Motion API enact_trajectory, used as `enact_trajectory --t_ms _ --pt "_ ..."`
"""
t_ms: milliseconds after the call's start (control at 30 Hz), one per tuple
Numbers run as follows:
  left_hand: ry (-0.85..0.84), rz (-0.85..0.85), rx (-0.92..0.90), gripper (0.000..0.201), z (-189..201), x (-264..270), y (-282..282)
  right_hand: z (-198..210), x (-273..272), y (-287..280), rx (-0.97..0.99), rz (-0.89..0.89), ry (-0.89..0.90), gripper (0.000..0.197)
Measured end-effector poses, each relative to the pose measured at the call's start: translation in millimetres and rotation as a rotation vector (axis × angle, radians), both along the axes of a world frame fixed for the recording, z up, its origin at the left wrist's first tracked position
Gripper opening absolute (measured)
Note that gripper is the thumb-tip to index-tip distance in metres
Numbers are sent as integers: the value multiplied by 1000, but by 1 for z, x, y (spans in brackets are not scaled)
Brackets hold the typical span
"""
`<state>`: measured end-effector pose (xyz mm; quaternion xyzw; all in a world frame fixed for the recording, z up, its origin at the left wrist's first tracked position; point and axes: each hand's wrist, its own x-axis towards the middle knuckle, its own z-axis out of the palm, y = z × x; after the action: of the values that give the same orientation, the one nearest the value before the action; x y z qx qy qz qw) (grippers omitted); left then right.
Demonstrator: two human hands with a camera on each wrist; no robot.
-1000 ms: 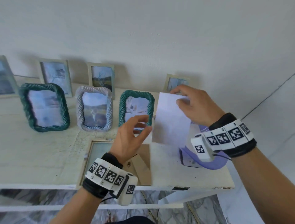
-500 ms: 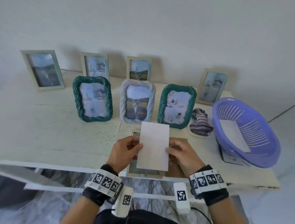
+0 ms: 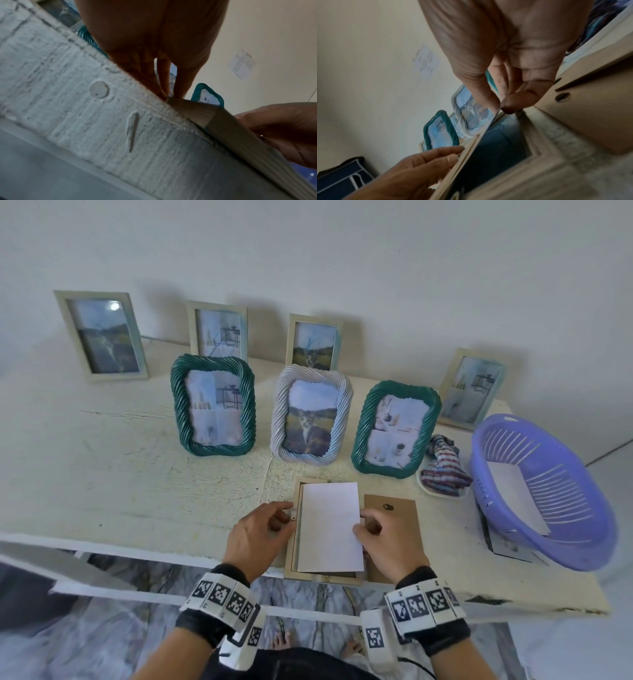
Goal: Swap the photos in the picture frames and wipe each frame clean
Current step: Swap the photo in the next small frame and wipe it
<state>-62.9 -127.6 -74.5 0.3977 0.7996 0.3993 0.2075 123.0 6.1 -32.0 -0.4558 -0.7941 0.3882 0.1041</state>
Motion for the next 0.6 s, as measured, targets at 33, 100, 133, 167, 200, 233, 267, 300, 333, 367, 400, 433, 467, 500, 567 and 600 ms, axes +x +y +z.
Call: enact_trajectory --t_ms 33,100,133,167,200,233,267,300,333,367,400,433,467,500,567,600 --pt "0 1 4 28 -1 0 0 -1 -3 -2 24 2 -20 21" --pt "3 3 6 28 -2 -1 0 -4 -8 -6 57 -13 -60 22" --pt "5 2 7 29 -3 -1 0 -4 -10 -7 79 -19 -85 22" --pt "8 -2 10 29 -3 -1 0 -4 -12 -9 111 -17 -112 23" --pt "11 -6 11 29 -3 -2 0 -4 -14 -11 145 -8 -141 25" --pt "15 -9 11 29 -4 -2 0 -4 -16 -13 179 2 -158 29" --pt "21 -11 12 29 -5 -3 -1 -6 -17 -14 202 9 -167 34" --pt "26 -12 18 29 -6 -3 -1 -8 -17 -14 213 19 -165 38" --pt "31 -14 23 29 -7 -3 -1 -11 -18 -15 214 31 -167 40" --pt "35 -17 24 29 -8 -3 -1 -14 -17 -15 221 44 -175 38" --pt "38 -18 25 29 -8 -3 -1 -15 -17 -15 226 57 -190 35" --pt "39 -20 28 29 -8 -3 -1 -15 -16 -15 235 70 -194 33" --pt "39 -21 32 29 -9 -3 -2 -16 -14 -15 242 80 -188 32" --pt "39 -23 35 29 -9 -4 -1 -15 -12 -14 256 81 -168 32" --pt "39 -23 35 29 -9 -5 -1 -13 -4 -11 290 62 -146 31" --pt "40 -23 35 29 -10 -5 -1 -12 2 -8 306 42 -155 33"
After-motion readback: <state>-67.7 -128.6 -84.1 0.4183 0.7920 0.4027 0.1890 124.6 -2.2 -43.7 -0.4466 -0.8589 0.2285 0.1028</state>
